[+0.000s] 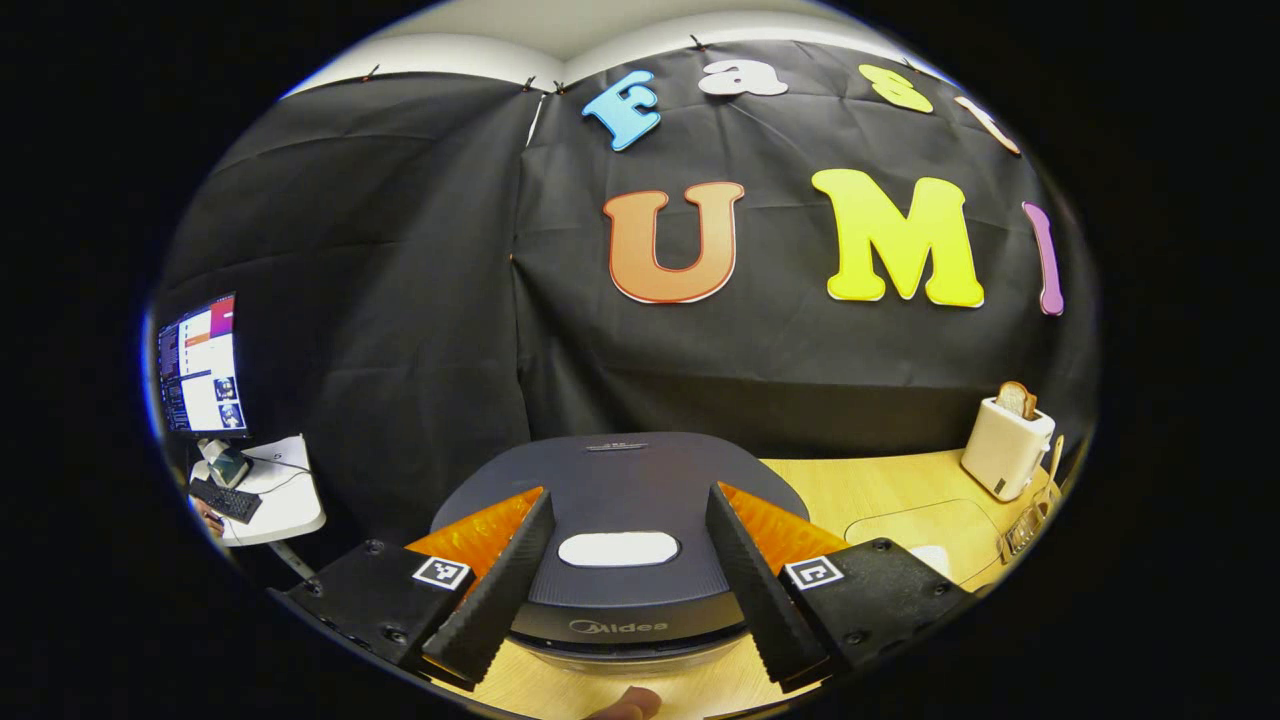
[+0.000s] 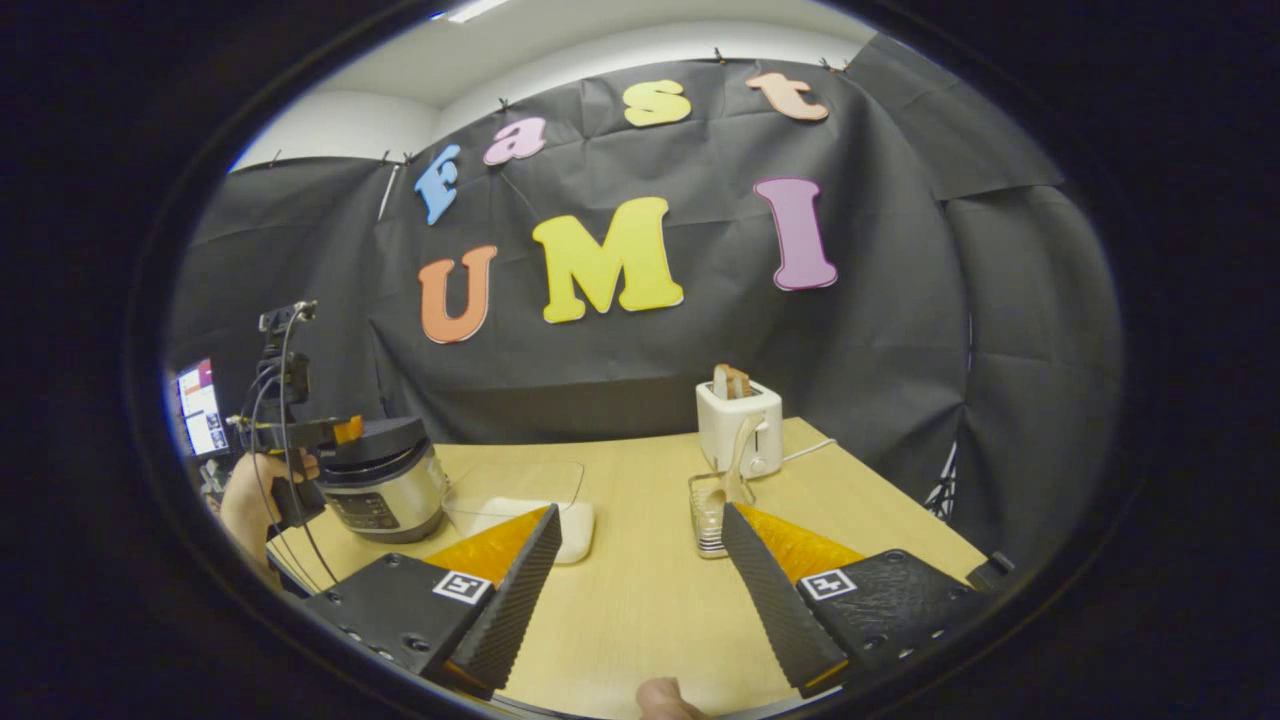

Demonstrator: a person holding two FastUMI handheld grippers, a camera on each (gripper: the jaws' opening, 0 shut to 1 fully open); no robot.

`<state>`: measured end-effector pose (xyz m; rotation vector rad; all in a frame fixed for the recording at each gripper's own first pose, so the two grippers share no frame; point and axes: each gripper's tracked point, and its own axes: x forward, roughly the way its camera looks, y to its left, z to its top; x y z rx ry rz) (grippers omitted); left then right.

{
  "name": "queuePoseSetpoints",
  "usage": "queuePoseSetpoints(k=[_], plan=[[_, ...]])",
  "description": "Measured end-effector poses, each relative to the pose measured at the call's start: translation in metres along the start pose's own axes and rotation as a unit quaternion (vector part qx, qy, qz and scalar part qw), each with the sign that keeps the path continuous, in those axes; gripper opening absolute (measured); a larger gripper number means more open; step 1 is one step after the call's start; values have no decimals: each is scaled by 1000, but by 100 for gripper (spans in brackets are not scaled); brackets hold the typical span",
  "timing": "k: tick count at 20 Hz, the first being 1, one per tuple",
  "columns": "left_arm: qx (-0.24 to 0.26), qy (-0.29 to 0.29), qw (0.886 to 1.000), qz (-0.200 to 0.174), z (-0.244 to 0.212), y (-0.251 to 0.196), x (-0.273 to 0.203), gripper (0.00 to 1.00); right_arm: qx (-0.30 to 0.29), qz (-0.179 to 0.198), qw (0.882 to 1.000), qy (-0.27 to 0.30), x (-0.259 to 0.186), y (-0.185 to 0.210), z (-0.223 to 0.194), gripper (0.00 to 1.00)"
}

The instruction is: Close the left gripper, press the button to open the rice cooker; take a wooden spoon from the chopstick holder with the right hand, scoop a spoonful of rice and pour it into the rice cooker, then put the wooden spoon back into the chopstick holder.

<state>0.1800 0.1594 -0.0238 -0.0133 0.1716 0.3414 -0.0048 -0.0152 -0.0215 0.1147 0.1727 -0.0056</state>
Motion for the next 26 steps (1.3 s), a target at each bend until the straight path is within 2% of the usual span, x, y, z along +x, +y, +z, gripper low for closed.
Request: queuePoseSetpoints(k=[5, 6, 8, 11, 15, 16, 18, 21, 22, 25, 26], plan=[[-3, -22, 1000, 10, -13, 1, 2, 98, -10, 15, 1000, 1, 4, 10, -5, 96], [-4, -36, 999, 13, -15, 0, 2, 98, -10, 15, 1000, 3, 6, 11, -7, 99], [1, -79, 997, 17, -10, 1, 3, 98, -8, 19, 1000, 10, 6, 14, -11, 96], [-1, -72, 997, 18, -22, 0, 5, 98, -6, 29, 999, 14, 6, 19, -12, 99], [1, -116, 993, 22, -14, 0, 2, 99, -7, 31, 999, 17, 5, 22, -15, 96], [1, -116, 993, 20, -15, 0, 2, 98, -8, 32, 999, 17, 4, 23, -14, 93], [4, -119, 993, 18, -15, 1, 3, 98, -10, 30, 999, 13, 4, 21, -11, 99], [3, -126, 992, 16, -12, 1, 4, 98, -8, 28, 999, 13, 6, 19, -12, 99], [10, -123, 992, 15, -13, 1, 3, 97, -7, 28, 999, 14, 6, 18, -12, 96], [26, -117, 993, 15, -7, -1, -6, 98, -2, 25, 1000, 14, 6, 15, -11, 96], [24, -127, 992, 8, 0, -5, -14, 98, -1, 25, 1000, 11, 5, 15, -10, 99]])
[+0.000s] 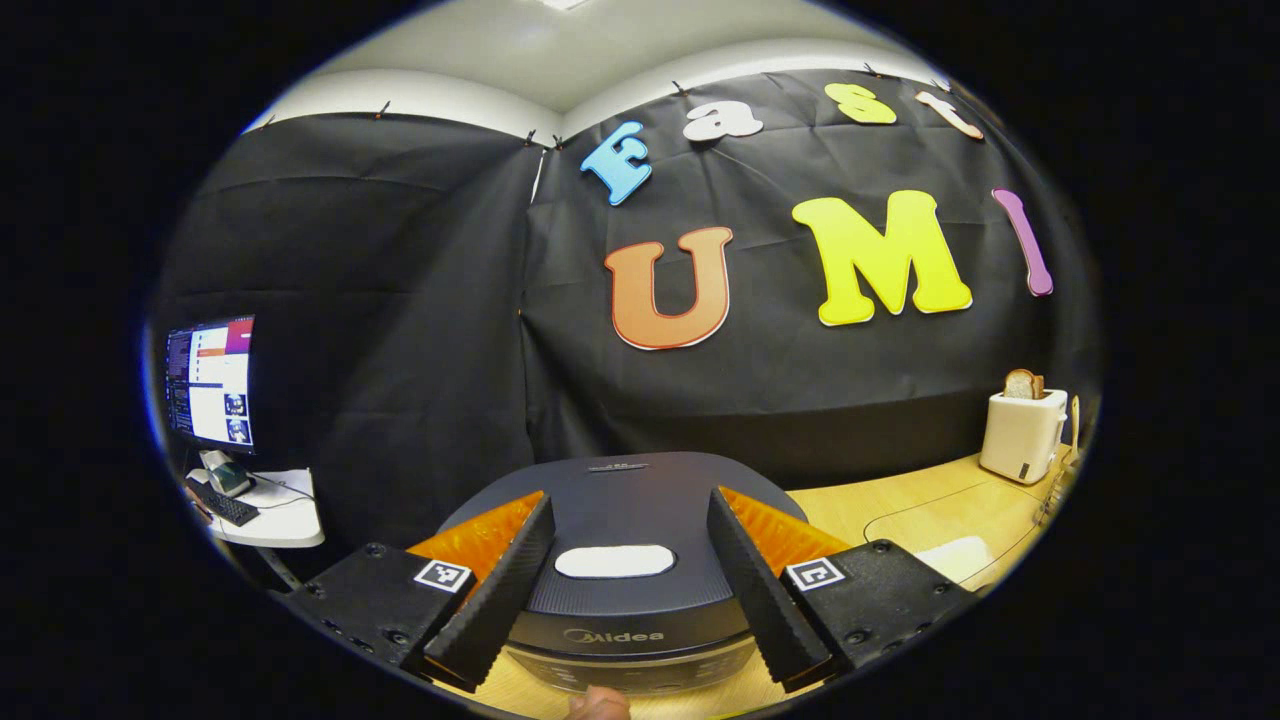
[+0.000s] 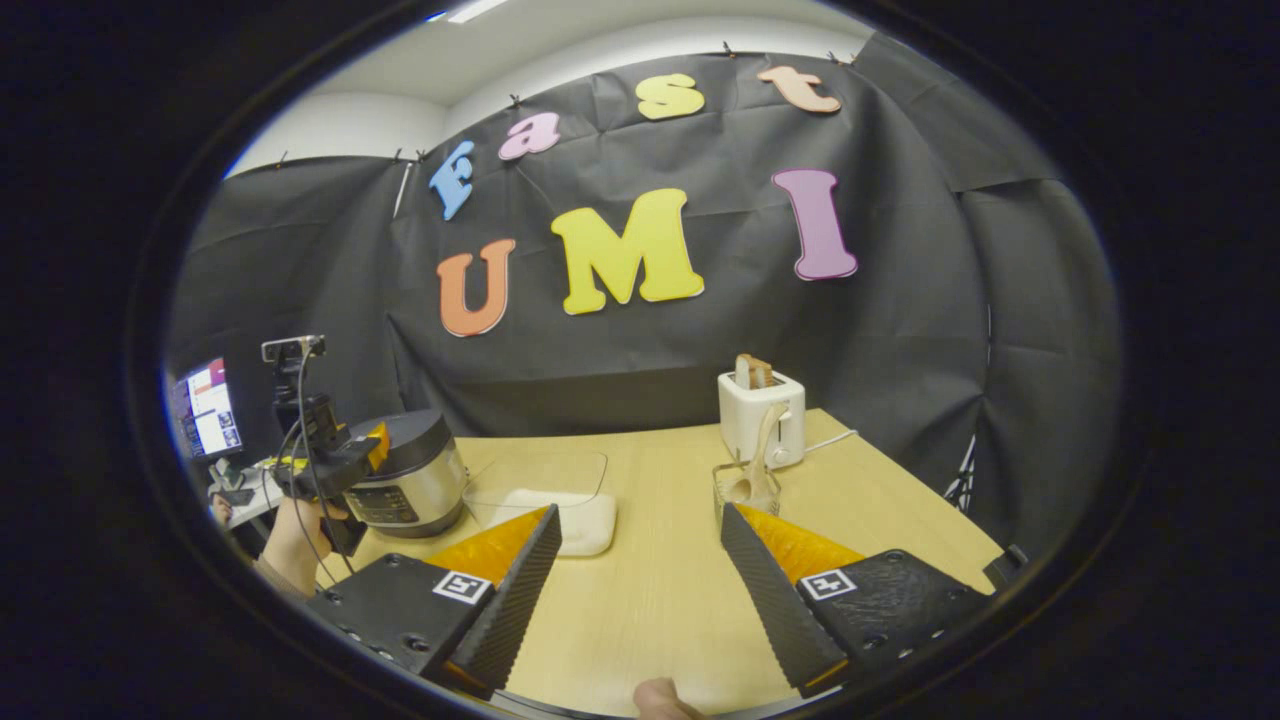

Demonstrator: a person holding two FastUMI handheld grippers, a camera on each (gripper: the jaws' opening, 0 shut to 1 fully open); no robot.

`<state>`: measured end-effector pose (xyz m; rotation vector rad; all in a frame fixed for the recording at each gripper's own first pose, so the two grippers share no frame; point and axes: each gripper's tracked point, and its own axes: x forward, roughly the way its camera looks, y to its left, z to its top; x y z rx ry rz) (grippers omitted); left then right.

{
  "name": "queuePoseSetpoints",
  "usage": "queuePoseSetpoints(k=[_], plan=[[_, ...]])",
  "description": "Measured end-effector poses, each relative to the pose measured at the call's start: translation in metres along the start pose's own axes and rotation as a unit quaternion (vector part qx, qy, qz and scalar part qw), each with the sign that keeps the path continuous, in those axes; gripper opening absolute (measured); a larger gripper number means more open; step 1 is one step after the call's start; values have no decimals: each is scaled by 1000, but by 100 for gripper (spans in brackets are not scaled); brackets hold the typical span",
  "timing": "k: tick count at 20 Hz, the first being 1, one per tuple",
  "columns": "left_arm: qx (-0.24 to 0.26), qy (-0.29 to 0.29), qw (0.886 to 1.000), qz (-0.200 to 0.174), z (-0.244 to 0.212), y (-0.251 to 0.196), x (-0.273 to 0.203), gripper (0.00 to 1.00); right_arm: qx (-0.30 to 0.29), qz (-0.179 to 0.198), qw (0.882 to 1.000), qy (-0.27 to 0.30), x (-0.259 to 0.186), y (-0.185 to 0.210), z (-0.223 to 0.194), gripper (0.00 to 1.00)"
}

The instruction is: Close the left gripper, press the button to open the rice cooker; take a wooden spoon from the chopstick holder with the right hand, scoop a spoonful of rice and pour it into the rice cooker, then put the wooden spoon back into the chopstick holder.

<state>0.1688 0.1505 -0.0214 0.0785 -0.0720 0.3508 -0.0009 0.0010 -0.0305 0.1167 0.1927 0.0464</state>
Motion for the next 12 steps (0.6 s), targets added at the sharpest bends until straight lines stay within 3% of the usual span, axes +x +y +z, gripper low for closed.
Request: queuePoseSetpoints(k=[1, 2, 4, 6, 9, 12], plan=[[-5, -7, 1000, -15, 11, -9, -7, 98, 0, 0, 1000, -3, -1, 0, 1, 99], [-6, -9, 1000, -26, 20, -16, -15, 98, 0, -1, 1000, -6, -2, -1, 2, 93], [-1, -6, 999, -50, 34, -29, -37, 98, -2, -3, 1000, -9, -3, 0, 4, 93], [-3, 0, 997, -74, 45, -43, -64, 98, -5, -4, 1000, -12, -5, 0, 5, 99], [0, 7, 994, -107, 50, -64, -107, 98, -10, -7, 1000, -25, -8, 0, 11, 93], [-3, 4, 990, -140, 52, -83, -150, 98, -27, -20, 998, -43, -9, -5, 16, 93]])
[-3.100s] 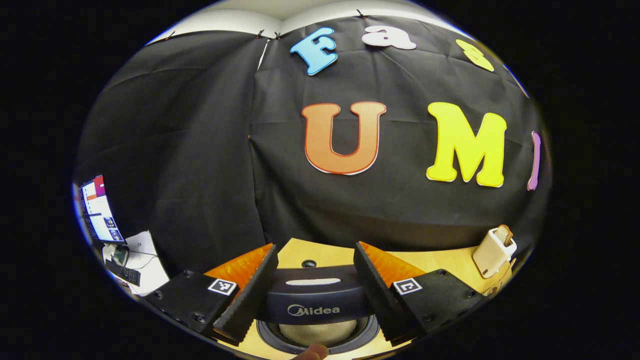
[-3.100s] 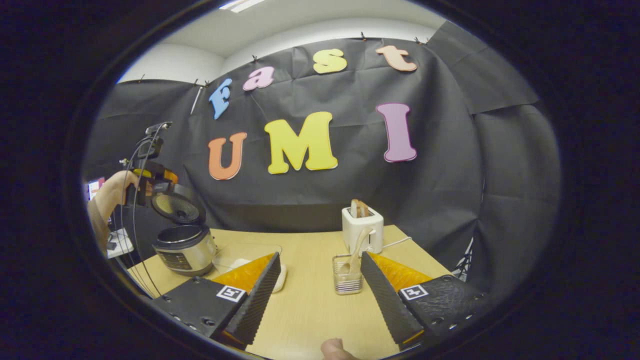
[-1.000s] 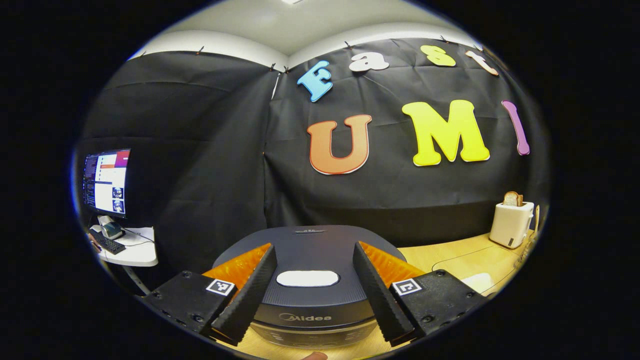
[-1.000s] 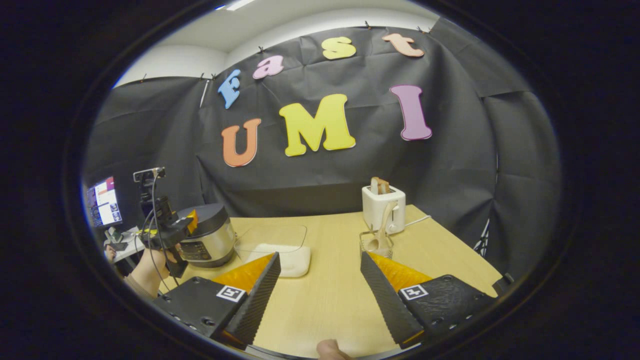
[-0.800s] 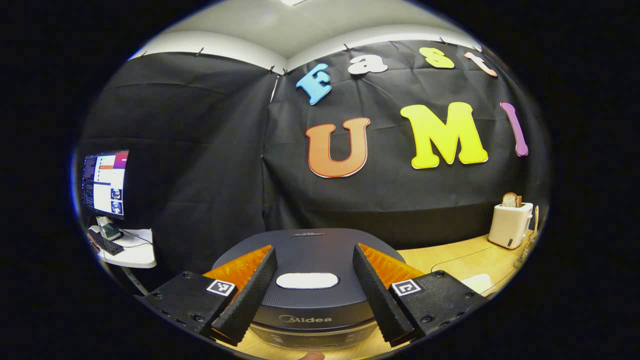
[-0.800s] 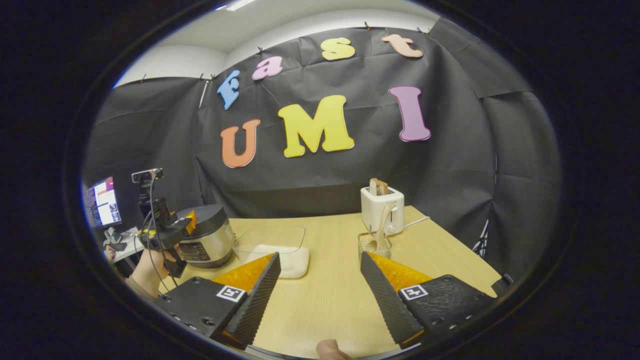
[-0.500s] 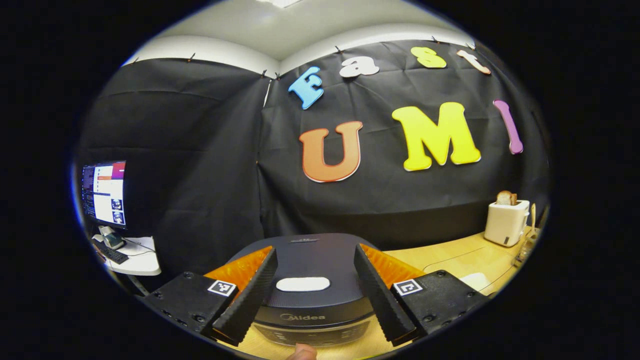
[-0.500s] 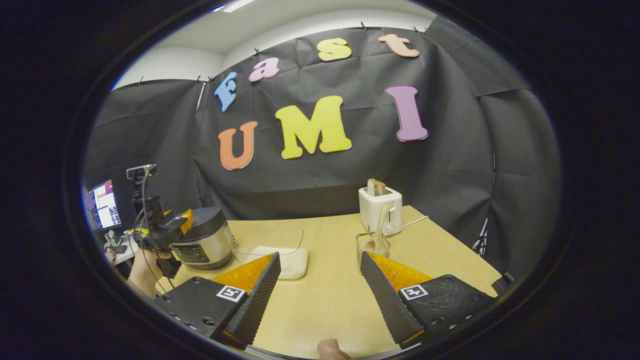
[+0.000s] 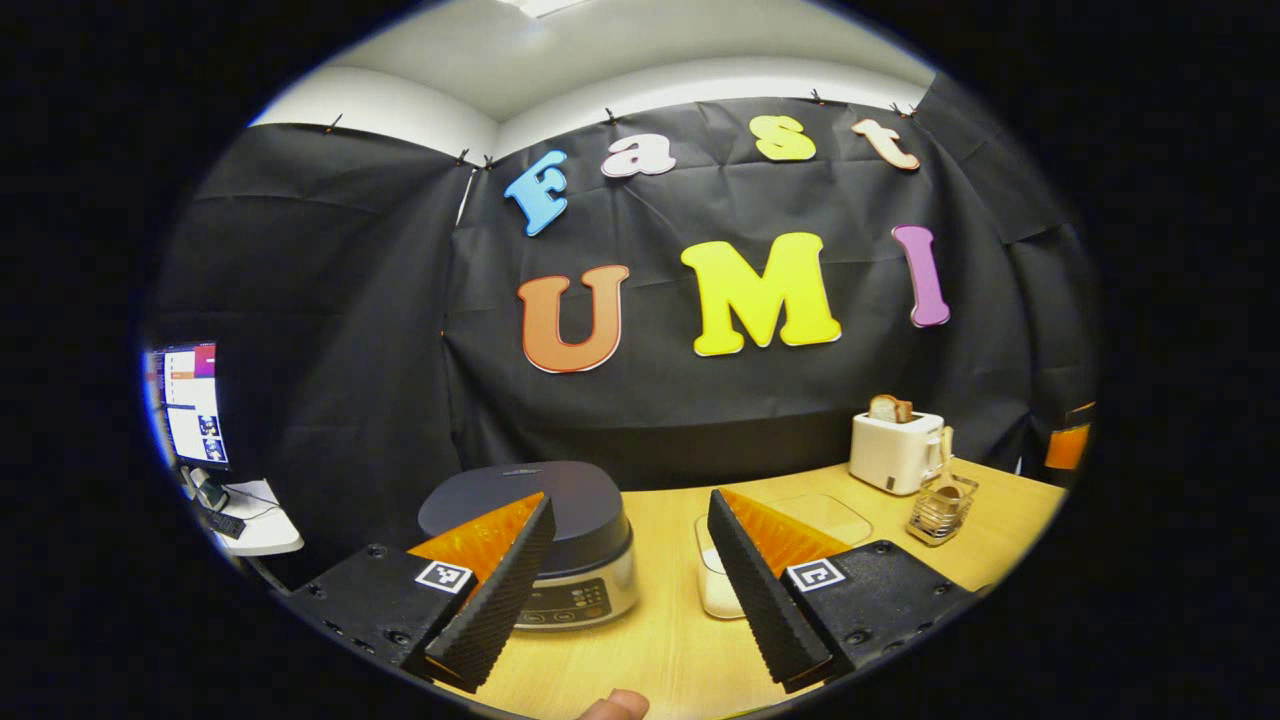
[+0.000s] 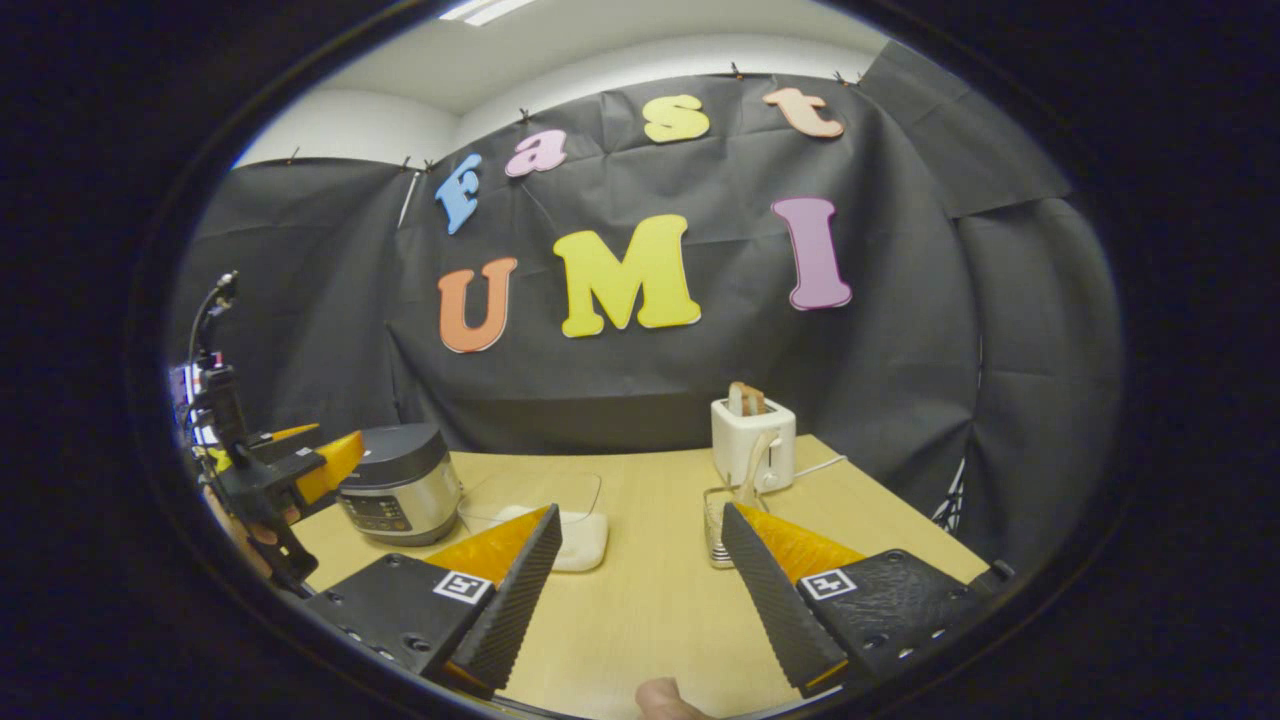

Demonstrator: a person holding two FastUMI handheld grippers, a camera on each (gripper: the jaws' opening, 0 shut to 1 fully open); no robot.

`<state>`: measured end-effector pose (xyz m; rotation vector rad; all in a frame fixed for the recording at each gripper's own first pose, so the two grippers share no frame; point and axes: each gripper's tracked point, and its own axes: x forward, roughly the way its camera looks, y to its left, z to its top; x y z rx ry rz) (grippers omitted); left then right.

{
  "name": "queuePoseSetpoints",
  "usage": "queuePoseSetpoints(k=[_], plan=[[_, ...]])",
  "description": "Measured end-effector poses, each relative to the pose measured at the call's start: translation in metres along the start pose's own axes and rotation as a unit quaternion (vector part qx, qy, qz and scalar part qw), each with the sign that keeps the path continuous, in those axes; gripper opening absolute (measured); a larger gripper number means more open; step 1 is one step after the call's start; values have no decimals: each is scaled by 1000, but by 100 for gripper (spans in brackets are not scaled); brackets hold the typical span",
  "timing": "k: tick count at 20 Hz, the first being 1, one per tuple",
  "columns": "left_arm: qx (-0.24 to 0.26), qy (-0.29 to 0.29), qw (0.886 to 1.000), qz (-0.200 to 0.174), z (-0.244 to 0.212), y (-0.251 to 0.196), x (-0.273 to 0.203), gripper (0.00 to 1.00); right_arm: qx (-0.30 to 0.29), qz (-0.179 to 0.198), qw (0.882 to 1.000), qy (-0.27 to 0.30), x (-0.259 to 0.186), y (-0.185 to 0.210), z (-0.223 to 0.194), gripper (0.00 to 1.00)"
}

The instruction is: Close the left gripper, press the button to open the rice cooker; take a wooden spoon from the chopstick holder with the right hand, scoop a spoonful of rice and pour it into the rice cooker, then put the wooden spoon back into the chopstick holder.

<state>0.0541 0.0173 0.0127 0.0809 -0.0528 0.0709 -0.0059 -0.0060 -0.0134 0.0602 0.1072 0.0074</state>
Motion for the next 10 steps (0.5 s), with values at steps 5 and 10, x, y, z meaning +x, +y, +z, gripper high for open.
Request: queuePoseSetpoints(k=[5, 10], plan=[[-24, -15, 999, -41, -2, -31, -43, 100, -4, -16, 1000, -21, 1, -6, 3, 96], [-33, -2, 999, -17, -16, -21, -59, 98, -13, -15, 1000, -14, 5, -2, -11, 93]])
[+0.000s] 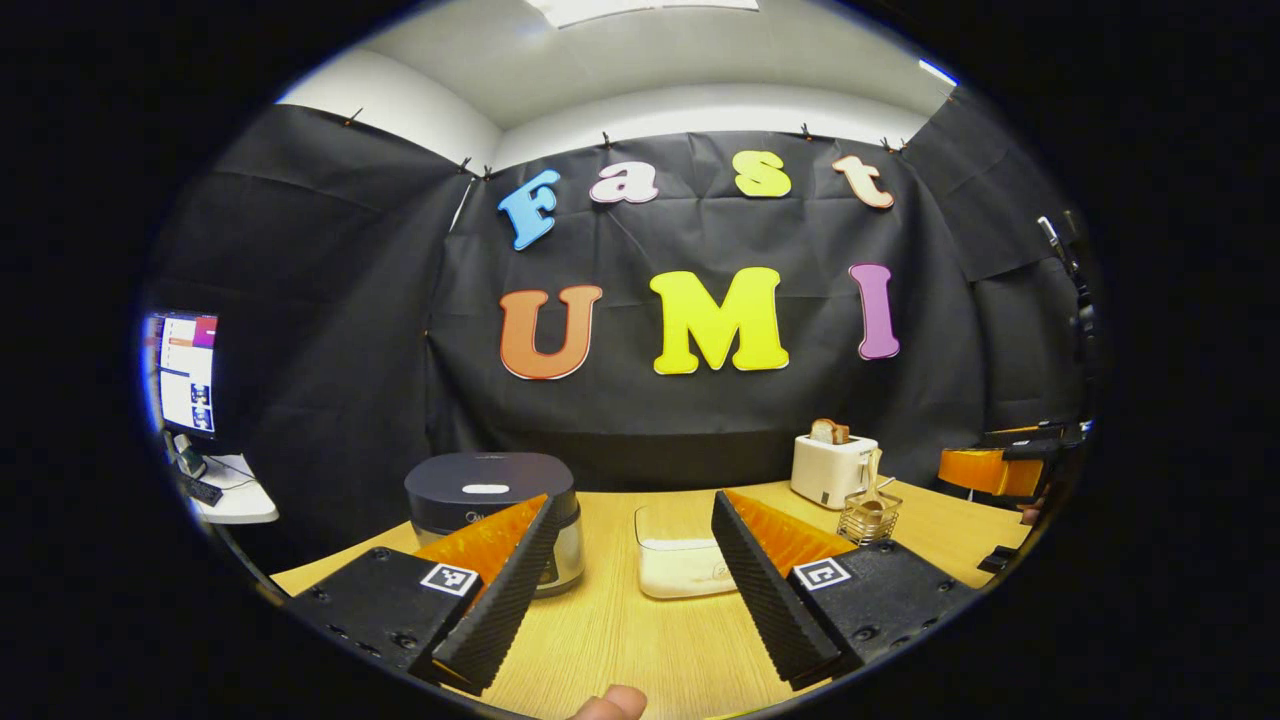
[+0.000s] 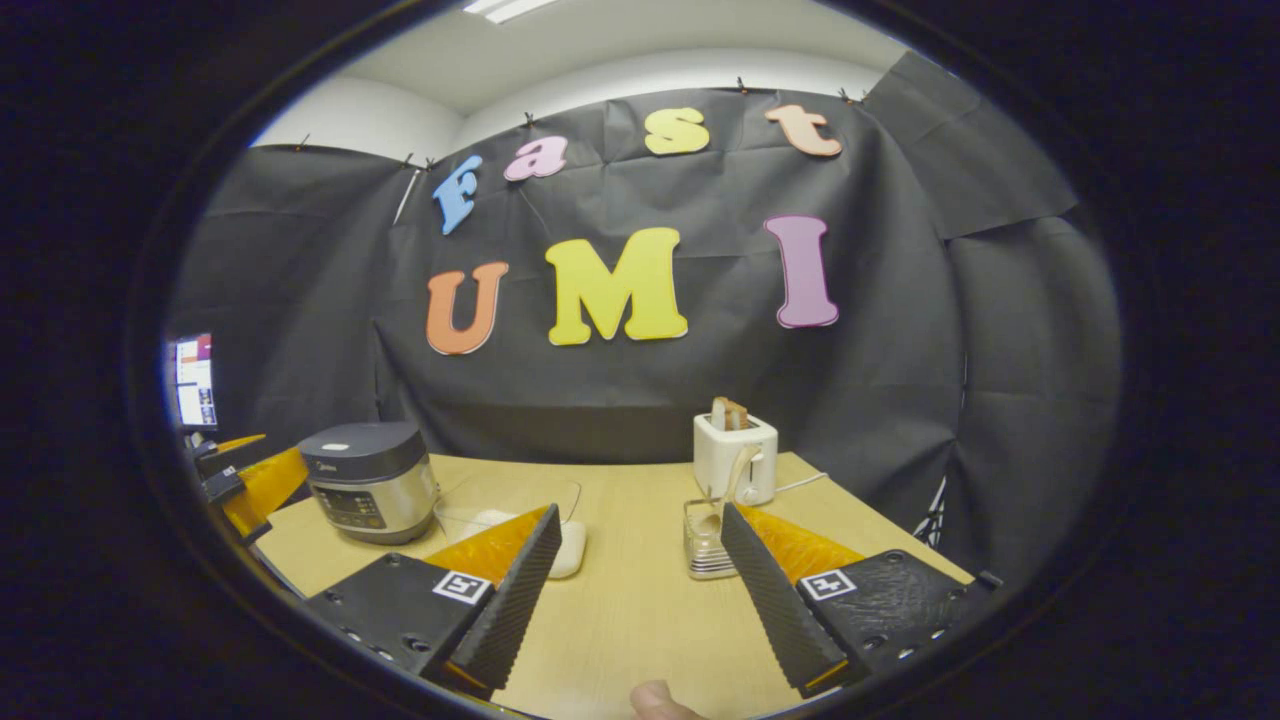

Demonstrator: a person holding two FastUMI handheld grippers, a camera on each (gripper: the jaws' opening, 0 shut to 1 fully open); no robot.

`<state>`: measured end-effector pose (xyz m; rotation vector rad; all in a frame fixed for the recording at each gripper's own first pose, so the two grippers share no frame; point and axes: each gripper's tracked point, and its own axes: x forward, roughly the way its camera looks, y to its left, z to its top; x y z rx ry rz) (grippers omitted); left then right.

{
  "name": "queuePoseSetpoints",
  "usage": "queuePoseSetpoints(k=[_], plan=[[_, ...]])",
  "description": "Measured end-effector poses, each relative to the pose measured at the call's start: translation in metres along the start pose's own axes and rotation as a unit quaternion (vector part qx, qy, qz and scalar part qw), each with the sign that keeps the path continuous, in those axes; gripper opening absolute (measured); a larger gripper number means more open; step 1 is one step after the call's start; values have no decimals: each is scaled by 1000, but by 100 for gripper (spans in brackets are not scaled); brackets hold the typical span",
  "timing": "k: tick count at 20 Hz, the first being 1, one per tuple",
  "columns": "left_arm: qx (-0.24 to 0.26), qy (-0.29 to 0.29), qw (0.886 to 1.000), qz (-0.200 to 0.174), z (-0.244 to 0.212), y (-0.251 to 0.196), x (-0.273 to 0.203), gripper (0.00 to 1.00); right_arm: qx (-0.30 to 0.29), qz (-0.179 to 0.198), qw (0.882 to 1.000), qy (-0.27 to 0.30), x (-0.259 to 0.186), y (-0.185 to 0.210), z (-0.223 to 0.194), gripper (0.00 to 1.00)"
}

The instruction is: Close the left gripper, press the button to open the rice cooker; take a wooden spoon from the chopstick holder with the right hand, scoop a spoonful of rice and pour it into the rice cooker, then put the wooden spoon back into the chopstick holder.

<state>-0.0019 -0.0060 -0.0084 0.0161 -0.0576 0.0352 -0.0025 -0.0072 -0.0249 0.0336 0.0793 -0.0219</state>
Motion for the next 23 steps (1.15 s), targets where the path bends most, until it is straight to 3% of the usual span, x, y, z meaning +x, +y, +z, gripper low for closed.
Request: queuePoseSetpoints(k=[1, 3, 7, 10, 23], plan=[[0, 13, 1000, 6, -9, 3, 1, 99, 1, 2, 1000, 3, 1, 2, -3, 96], [2, 36, 999, -2, -20, 0, 3, 95, 0, 4, 1000, 6, 4, 7, -6, 93], [8, 26, 1000, -8, -18, 0, 7, 98, -12, 16, 1000, 7, 7, 19, -12, 96], [14, 21, 1000, 4, -19, 5, 9, 99, -21, 12, 1000, 1, 7, 18, -11, 93], [-6, 22, 999, 30, -24, 22, 15, 99, -19, -3, 1000, -14, 7, 9, -5, 96]])
